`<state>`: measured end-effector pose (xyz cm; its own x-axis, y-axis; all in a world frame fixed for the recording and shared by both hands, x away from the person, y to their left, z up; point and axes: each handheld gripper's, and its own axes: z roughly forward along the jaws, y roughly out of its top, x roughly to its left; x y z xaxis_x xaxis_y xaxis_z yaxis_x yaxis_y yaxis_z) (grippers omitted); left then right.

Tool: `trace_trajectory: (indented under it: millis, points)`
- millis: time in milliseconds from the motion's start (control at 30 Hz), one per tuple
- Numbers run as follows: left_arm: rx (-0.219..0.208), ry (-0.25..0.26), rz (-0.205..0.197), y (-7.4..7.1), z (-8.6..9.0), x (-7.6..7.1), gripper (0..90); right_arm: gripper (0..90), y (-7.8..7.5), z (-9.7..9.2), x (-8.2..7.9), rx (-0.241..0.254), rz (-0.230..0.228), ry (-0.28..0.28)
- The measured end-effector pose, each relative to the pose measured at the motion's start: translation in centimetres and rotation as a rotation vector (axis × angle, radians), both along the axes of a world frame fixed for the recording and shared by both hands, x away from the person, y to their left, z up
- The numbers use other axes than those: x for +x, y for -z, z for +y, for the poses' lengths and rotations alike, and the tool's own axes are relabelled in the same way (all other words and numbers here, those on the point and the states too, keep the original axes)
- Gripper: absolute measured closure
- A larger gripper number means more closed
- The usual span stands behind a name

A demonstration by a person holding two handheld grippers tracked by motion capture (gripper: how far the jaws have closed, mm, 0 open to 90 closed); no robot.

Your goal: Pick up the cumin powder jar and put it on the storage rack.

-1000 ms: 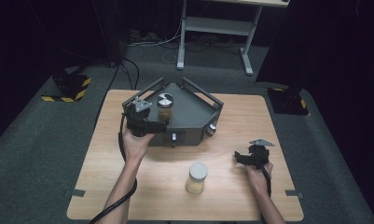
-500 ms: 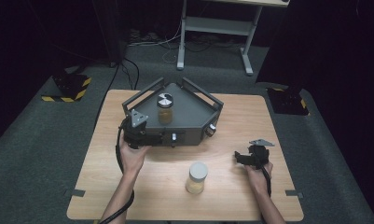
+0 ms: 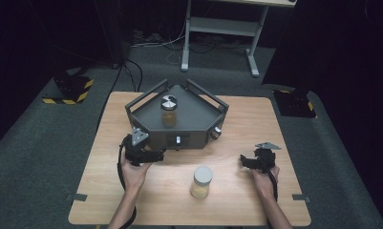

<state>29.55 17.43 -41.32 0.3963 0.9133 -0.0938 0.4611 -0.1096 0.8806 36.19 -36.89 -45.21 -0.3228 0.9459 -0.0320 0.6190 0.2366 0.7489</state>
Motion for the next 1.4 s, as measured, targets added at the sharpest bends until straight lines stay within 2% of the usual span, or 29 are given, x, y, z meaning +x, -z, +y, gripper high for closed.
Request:
trace_trajectory:
  millis: [67,133,200,500,633,733,1033,1167,1400]
  points:
    - [0.003,-0.004,0.006,0.3,0.1,-0.1,0.4,8.9,0.0,0.0,0.0,0.000,0.000,0.000]
    - [-0.001,-0.018,0.026,1.3,0.2,-0.1,0.4,9.0,0.0,0.0,0.0,0.000,0.000,0.000]
    - [0.021,-0.029,0.042,1.9,0.0,-0.1,0.4,9.0,0.0,0.0,0.0,0.000,0.000,0.000]
    - [0.076,-0.044,0.105,3.5,-1.0,1.0,0.4,9.0,0.0,0.0,0.0,-0.001,-0.001,-0.001]
    - [0.081,-0.058,0.126,3.9,-1.3,1.4,0.4,9.0,0.0,0.0,0.0,0.000,0.000,0.000]
    - [0.078,-0.072,0.141,4.2,-1.3,1.8,0.4,9.1,0.0,0.0,0.0,0.000,0.000,0.000]
    - [0.110,-0.095,0.190,4.9,-1.7,2.6,0.5,9.2,0.0,0.0,0.0,0.000,0.000,-0.001]
    - [0.123,-0.093,0.193,4.8,-2.0,2.8,0.5,9.2,0.0,0.0,0.0,0.001,0.000,-0.002]
    - [0.181,-0.097,0.219,4.5,-3.1,3.4,0.7,9.3,0.0,0.0,0.0,-0.001,-0.001,-0.003]
